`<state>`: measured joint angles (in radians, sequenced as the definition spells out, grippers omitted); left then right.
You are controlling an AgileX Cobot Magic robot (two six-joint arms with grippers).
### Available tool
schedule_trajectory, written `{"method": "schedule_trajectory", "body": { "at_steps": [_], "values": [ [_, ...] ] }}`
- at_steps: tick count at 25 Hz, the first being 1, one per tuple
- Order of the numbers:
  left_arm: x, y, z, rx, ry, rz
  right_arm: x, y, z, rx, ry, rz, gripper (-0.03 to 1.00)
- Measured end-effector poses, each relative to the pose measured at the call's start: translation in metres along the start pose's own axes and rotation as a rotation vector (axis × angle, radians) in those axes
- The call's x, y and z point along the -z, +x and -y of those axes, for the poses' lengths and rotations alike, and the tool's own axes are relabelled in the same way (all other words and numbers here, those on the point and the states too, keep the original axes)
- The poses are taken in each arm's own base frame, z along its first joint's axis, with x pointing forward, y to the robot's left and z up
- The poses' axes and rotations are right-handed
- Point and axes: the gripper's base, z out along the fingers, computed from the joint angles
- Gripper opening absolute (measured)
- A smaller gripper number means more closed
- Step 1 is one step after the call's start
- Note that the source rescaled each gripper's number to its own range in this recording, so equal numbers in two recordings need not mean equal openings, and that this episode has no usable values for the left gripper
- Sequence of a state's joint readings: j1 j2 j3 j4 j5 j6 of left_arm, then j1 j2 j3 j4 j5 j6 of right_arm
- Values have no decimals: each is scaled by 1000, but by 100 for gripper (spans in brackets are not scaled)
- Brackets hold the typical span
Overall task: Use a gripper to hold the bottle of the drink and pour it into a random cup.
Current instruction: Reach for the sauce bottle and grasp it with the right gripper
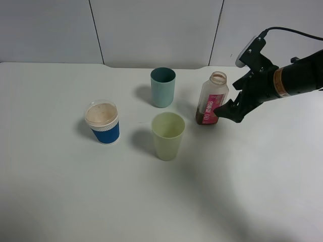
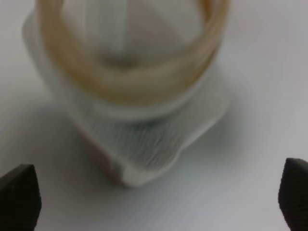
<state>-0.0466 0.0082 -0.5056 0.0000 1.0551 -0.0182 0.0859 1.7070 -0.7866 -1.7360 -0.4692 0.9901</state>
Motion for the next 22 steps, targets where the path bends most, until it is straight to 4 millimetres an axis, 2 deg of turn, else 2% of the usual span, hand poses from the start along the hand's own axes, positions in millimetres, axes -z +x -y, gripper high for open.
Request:
{"method": "schedule_trajectory", "body": {
  "at_steps": [5,9,15,22],
  "values": [
    [0,0,0,0,0,0,-4,-4,3,4,-18,21,100],
    [0,0,0,0,0,0,-18,4,-3,39,-109,25,100],
    [0,0,0,0,0,0,-32,14,-6,82,-150,16,99],
    [0,0,0,0,0,0,-33,5,0,107,-150,68,99]
  ]
}}
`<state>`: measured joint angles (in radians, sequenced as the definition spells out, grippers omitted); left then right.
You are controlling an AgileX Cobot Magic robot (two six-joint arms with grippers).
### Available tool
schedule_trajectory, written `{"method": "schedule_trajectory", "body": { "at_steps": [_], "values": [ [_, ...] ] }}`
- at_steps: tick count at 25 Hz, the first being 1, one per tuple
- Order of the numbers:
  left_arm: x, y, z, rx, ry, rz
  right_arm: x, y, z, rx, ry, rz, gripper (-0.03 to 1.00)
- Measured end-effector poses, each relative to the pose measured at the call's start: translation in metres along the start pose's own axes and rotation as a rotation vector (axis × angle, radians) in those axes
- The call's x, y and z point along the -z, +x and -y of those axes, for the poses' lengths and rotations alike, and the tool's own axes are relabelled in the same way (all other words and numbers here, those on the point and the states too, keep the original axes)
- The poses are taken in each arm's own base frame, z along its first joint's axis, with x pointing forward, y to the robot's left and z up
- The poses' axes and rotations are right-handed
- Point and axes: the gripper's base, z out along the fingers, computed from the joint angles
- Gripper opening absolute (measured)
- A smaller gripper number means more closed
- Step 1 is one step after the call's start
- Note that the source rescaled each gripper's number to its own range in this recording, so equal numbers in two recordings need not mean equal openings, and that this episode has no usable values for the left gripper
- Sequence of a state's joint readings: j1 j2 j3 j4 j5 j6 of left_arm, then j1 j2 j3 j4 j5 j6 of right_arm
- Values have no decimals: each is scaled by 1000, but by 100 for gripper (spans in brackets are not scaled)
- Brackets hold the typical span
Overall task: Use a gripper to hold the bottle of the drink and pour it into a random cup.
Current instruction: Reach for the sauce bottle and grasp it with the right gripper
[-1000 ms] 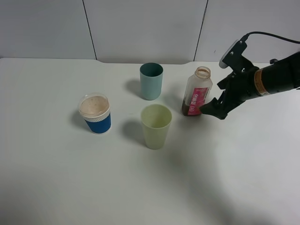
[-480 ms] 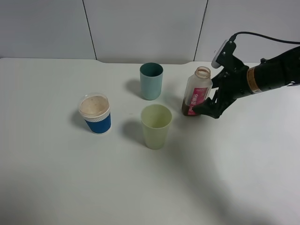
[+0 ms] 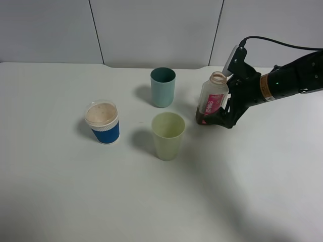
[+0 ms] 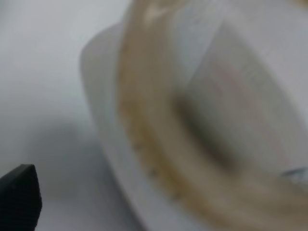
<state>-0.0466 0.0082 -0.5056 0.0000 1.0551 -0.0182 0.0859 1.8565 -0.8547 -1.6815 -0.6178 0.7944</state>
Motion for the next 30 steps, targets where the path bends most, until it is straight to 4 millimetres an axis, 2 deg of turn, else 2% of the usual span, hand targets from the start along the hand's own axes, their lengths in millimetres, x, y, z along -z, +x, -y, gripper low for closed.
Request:
{"method": "schedule_trajectory", "body": {
  "at_steps": [5,9,10,13,16,30],
  "values": [
    [0,0,0,0,0,0,0,-7,-3,-13,-37,73,95],
    [0,0,0,0,0,0,1,-13,-4,-11,-45,146,83],
    [0,0,0,0,0,0,1,-13,-4,-11,-45,146,83],
    [0,0,0,0,0,0,1,-15,-4,1,-44,158,73],
    [0,0,0,0,0,0,1,-15,-4,-3,-42,162,68],
    [0,0,0,0,0,0,1,-14,-3,-47,-38,148,66]
  ]
}}
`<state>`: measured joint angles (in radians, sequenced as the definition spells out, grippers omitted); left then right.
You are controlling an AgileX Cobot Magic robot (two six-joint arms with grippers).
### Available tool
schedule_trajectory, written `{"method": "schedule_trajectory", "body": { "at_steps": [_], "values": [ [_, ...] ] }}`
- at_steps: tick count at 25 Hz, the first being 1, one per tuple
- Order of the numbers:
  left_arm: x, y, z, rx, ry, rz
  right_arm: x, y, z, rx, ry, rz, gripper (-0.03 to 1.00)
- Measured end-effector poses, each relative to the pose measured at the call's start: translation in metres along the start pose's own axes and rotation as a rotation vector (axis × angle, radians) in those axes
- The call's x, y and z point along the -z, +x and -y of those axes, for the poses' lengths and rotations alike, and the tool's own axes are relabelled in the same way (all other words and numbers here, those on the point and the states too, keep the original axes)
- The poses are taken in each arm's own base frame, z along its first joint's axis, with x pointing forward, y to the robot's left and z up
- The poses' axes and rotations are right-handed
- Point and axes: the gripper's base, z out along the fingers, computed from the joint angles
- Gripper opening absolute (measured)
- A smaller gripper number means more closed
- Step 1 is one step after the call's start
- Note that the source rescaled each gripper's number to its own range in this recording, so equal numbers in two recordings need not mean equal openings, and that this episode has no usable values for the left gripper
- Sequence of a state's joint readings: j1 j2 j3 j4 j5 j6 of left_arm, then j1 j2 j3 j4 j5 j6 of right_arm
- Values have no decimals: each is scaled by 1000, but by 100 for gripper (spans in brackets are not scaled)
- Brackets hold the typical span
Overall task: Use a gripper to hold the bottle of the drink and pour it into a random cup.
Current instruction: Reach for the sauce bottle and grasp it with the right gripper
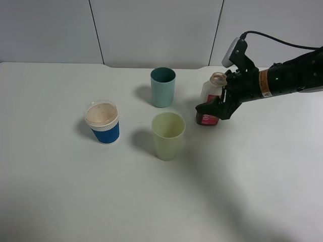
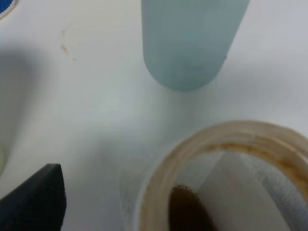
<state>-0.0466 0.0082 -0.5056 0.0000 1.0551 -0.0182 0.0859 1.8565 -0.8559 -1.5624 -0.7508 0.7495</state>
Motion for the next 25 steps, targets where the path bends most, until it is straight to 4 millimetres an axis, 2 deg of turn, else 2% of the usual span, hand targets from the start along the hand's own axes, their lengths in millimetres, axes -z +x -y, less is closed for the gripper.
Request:
{"method": "schedule_trajectory", "body": {
  "at_steps": [9,14,21,25],
  "values": [
    [0,0,0,0,0,0,0,7,-4,82,-45,-72,66],
    [0,0,0,0,0,0,1,9,-2,73,-37,-86,66],
    [0,0,0,0,0,0,-9,31,0,2,-61,-124,66],
    [0,0,0,0,0,0,-11,33,0,-3,-66,-129,66]
  ]
}}
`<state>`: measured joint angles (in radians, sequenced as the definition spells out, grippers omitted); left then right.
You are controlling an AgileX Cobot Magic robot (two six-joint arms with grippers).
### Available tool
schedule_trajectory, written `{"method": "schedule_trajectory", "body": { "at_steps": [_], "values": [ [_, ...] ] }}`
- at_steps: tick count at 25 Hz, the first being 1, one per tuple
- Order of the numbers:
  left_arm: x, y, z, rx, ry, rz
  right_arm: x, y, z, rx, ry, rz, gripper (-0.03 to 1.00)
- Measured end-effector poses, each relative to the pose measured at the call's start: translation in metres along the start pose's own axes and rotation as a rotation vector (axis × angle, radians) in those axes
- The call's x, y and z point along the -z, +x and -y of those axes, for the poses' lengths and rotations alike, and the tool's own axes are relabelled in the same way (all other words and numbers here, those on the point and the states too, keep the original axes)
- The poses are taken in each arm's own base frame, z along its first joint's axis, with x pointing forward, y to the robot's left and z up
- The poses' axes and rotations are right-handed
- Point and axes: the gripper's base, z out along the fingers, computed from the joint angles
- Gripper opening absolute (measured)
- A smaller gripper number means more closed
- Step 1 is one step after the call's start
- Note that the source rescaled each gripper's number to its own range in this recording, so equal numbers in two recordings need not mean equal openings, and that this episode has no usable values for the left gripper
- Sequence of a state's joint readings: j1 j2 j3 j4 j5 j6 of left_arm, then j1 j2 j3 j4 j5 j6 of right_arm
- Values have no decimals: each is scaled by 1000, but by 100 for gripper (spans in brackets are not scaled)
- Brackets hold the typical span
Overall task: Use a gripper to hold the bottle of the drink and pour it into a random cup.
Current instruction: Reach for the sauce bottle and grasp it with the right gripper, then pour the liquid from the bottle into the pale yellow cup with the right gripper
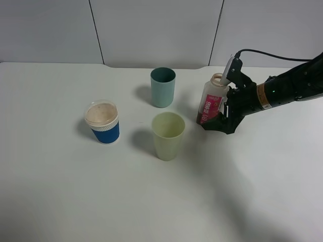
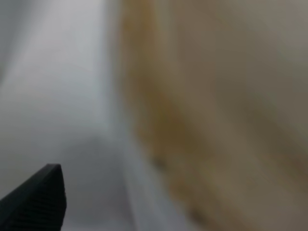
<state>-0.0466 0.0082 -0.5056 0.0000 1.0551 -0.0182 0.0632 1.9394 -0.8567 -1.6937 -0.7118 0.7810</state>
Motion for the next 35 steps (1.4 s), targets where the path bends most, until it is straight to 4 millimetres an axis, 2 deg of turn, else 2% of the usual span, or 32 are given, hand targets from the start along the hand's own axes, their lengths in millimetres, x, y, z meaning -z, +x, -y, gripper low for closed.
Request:
{"method": "schedule_trajectory", "body": {
  "at_steps": [2,4,6,9,20,25,28,35],
  "values": [
    [0,0,0,0,0,0,0,0,0,9,1,-1,64],
    [0,0,0,0,0,0,0,0,0,20,3,-3,56],
    [0,0,0,0,0,0,0,0,0,26,5,-4,38],
    [0,0,0,0,0,0,0,0,0,27,-2,1,3],
    [0,0,0,0,0,0,-1,0,-1,21,-10,7,1],
    [0,0,0,0,0,0,0,-1,-1,-40,-7,9,1],
    [0,0,0,0,0,0,6,-9,-1,-51,7,18,1],
    [0,0,0,0,0,0,30,-42,-6,-47,81,63,1]
  ]
}}
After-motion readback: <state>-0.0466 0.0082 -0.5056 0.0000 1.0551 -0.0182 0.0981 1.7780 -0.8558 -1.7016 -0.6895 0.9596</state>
